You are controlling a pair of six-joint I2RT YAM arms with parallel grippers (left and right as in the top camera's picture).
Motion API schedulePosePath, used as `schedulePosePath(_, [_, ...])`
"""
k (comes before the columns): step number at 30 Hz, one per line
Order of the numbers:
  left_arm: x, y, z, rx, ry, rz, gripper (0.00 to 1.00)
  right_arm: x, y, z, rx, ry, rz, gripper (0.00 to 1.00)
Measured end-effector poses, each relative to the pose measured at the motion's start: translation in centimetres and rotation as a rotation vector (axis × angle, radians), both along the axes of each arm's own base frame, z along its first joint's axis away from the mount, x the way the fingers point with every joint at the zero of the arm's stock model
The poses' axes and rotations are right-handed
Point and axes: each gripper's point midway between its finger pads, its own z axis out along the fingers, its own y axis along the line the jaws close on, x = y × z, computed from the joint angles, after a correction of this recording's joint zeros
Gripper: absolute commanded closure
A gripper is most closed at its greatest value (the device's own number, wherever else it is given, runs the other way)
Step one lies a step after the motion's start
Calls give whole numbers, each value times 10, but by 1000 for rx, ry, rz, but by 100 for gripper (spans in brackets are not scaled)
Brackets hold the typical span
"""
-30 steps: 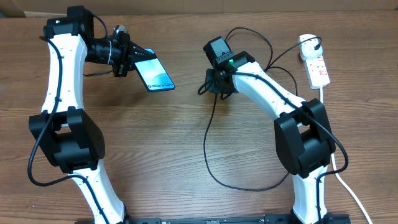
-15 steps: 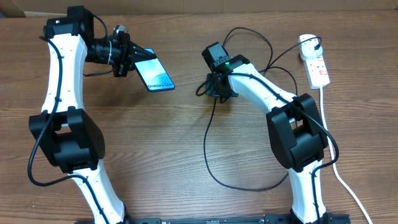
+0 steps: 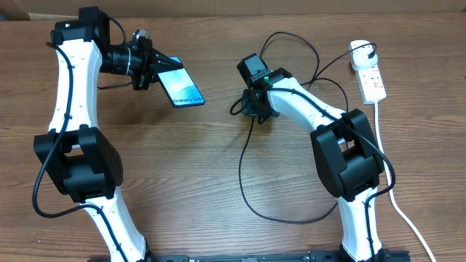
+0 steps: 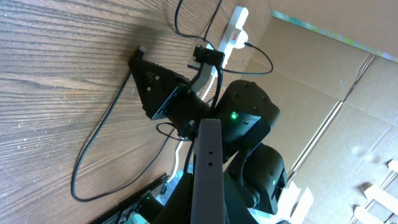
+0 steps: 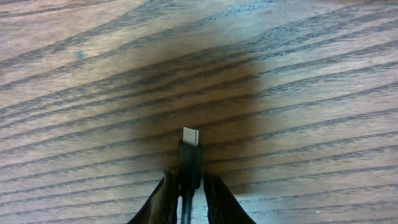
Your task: Plug charger to phone and switch on socket
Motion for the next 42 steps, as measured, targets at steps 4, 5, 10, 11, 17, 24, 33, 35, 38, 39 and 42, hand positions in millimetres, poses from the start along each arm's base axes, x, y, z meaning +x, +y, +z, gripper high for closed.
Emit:
schedulePosePath(4, [0,0,0,0,0,0,96,0,0,0,0,1,-4,84])
schedulePosePath(5, [0,0,0,0,0,0,96,-1,0,0,0,4,-3,84])
schedulePosePath(10, [0,0,0,0,0,0,96,-5,-2,-1,-5,22,-6,84])
schedulePosePath(11, [0,0,0,0,0,0,96,-6,-2,-1,-7,23,-6,84])
schedulePosePath(17, [0,0,0,0,0,0,96,-7,-3,-1,-9,30,-5,91])
schedulePosePath(24, [0,0,0,0,0,0,96,-9,8,-1,52,46,7,96])
schedulePosePath(33, [0,0,0,0,0,0,96,-22,34,14,285,121,223,96])
schedulePosePath(35, [0,0,0,0,0,0,96,-26,36,34,376,121,291,96])
schedulePosePath(38, [0,0,0,0,0,0,96,-34,39,84,518,81,399,96])
schedulePosePath(39, [0,0,0,0,0,0,96,-37,41,102,558,61,433,96])
schedulePosePath(42, [2,0,0,2,-11,0,96,-56,45,155,663,4,533,96])
